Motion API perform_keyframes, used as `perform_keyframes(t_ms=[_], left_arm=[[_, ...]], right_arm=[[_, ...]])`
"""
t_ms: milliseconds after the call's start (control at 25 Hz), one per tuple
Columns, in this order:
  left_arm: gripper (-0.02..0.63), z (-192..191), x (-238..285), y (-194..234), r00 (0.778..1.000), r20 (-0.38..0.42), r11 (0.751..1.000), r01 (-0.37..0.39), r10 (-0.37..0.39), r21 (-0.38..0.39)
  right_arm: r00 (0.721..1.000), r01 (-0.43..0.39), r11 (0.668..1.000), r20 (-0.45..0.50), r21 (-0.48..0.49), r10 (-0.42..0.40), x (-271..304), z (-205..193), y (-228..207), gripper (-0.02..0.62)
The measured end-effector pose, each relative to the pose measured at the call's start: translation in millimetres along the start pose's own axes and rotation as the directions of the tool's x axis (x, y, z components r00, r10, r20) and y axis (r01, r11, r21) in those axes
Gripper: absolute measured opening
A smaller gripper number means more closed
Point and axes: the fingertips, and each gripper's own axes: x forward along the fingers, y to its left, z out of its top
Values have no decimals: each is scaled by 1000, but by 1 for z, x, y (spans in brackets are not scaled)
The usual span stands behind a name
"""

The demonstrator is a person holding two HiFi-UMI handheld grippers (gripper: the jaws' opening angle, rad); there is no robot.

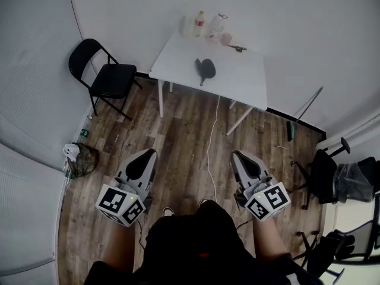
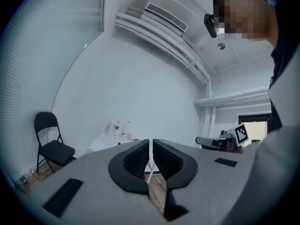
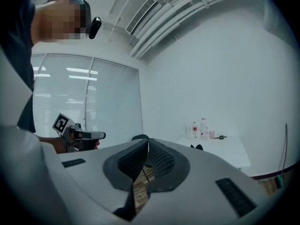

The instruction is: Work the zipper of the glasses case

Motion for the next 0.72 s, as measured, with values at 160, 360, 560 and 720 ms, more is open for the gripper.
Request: perform_keyframes(t_ms=[160, 360, 560, 720], left_arm=[[41, -4, 13, 4, 1000, -10, 1000, 13, -13, -1], [41, -5, 36, 18, 1000, -23, 1000, -5, 5, 9], [41, -1, 82, 34, 999, -19, 999, -48, 48, 9], [41, 11, 147, 37, 998, -12, 998, -69, 69, 12]], right_arm=[[1000, 1, 1000, -10, -5, -1, 9, -2, -6, 19], [1000, -13, 999, -13, 41, 14, 41, -15, -30, 20], [998, -56, 996, 1, 68, 56, 75, -20, -66, 19], [999, -41, 995, 16, 88, 40, 99, -10, -127, 18]])
